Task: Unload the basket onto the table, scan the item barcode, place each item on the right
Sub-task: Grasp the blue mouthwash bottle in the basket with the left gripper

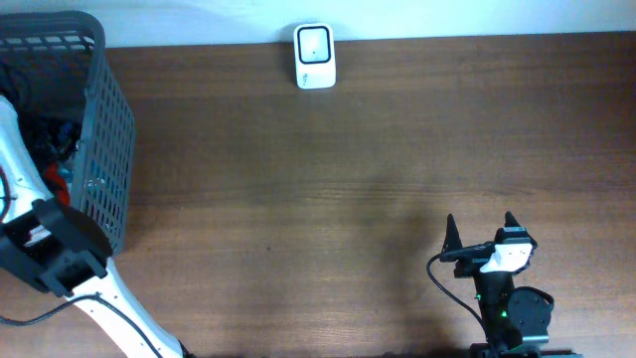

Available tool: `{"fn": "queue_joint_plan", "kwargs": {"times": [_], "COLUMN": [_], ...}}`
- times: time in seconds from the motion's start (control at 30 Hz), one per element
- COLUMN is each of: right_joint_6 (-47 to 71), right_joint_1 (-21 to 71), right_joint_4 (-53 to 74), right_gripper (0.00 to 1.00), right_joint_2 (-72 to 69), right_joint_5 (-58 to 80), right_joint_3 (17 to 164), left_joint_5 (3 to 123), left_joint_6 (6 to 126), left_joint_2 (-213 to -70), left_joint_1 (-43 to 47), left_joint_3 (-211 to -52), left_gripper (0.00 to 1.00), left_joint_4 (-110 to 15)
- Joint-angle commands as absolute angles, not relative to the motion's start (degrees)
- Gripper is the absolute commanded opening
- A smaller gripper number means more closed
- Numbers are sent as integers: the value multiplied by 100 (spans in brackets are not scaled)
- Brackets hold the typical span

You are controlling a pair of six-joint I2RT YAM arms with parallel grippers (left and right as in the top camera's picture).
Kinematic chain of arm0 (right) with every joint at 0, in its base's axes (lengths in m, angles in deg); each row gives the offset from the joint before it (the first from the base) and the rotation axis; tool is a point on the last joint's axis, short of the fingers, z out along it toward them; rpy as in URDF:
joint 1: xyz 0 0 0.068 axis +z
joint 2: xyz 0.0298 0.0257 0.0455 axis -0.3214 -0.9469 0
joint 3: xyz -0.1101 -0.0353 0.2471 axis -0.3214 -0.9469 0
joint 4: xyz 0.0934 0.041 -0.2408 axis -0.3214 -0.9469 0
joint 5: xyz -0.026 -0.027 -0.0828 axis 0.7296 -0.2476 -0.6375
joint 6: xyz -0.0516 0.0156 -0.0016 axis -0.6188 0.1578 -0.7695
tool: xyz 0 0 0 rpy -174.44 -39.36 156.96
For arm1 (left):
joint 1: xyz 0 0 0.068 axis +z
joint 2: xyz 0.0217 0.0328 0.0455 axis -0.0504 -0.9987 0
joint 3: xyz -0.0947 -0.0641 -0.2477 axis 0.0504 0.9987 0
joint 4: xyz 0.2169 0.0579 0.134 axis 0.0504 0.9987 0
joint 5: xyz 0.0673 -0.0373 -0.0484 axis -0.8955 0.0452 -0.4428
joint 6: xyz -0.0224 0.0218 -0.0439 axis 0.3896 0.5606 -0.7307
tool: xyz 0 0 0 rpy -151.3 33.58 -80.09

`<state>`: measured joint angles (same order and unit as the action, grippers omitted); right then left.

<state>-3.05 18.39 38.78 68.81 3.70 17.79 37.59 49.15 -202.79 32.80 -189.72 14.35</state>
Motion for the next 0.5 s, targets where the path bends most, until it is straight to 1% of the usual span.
{"fn": "queue_joint_plan", "kwargs": {"times": [0.0, 0.07, 0.1, 0.13, 0.17, 0.27, 0.3, 0.33, 0.47], "right_joint_6": [-244, -244, -244, -244, -244, -244, -244, -244, -244], "right_joint_1": [1874, 1874, 1874, 1874, 1874, 1874, 1874, 1874, 1874], "right_joint_4": [3864, 3864, 3864, 3864, 3864, 3864, 3864, 3864, 3864], "right_gripper": [99, 99, 99, 99, 98, 99, 98, 99, 99], "right_joint_2": [6918, 6918, 6918, 6918, 6918, 6918, 6918, 6918, 6918], "right_joint_5": [319, 322, 319, 322, 322, 322, 319, 322, 319], "right_joint_3": [1734, 1734, 1734, 1734, 1734, 1734, 1734, 1734, 1734], "left_joint_5": [3809, 3805, 3809, 3825, 3825, 3820, 3820, 3814, 3547], "left_joint_6": [4734, 4640, 4620, 4620, 4618, 4620, 4620, 4620, 4624], "left_joint_2": [-20371, -20371, -20377, -20379, -20384, -20390, -20390, -20390, -20390], "left_joint_1": [3228, 3228, 3228, 3228, 3223, 3210, 3212, 3212, 3217], "left_joint_3": [-18694, -18644, -18644, -18644, -18644, -18644, -18644, -18644, -18644], "left_gripper": [87, 86, 84, 74, 67, 53, 50, 49, 36], "left_joint_4": [1422, 1360, 1319, 1280, 1269, 1212, 1203, 1168, 1046]}}
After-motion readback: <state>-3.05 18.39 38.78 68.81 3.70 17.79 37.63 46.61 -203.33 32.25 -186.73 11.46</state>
